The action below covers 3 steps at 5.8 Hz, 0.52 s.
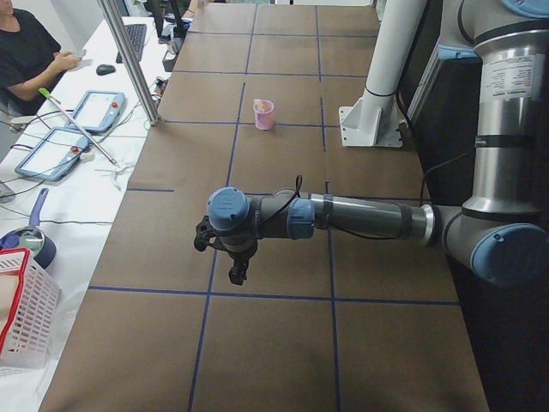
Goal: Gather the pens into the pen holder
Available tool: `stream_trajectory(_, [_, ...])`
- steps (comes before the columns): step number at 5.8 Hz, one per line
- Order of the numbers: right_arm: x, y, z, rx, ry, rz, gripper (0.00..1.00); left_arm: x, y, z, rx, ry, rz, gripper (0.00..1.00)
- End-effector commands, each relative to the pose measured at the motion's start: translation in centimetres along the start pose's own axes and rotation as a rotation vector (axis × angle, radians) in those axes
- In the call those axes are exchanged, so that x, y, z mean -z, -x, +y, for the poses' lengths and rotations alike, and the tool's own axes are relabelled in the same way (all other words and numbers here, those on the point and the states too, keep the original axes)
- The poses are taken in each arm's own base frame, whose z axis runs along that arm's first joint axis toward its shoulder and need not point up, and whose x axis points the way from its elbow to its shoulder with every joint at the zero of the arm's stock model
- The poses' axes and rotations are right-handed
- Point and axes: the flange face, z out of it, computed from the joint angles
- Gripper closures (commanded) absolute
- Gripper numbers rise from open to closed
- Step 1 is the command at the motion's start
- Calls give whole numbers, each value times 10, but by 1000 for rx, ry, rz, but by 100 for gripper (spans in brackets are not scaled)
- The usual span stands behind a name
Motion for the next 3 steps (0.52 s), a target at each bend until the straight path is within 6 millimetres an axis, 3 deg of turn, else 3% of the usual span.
stream_trajectory(1, [0,0,0,-4,1,-1,0,2,-1,-2,-1,-4,-1,0])
stream_trajectory(3, [3,3,-2,6,-7,-3,0,1,-1,-2,1,-2,-1,0])
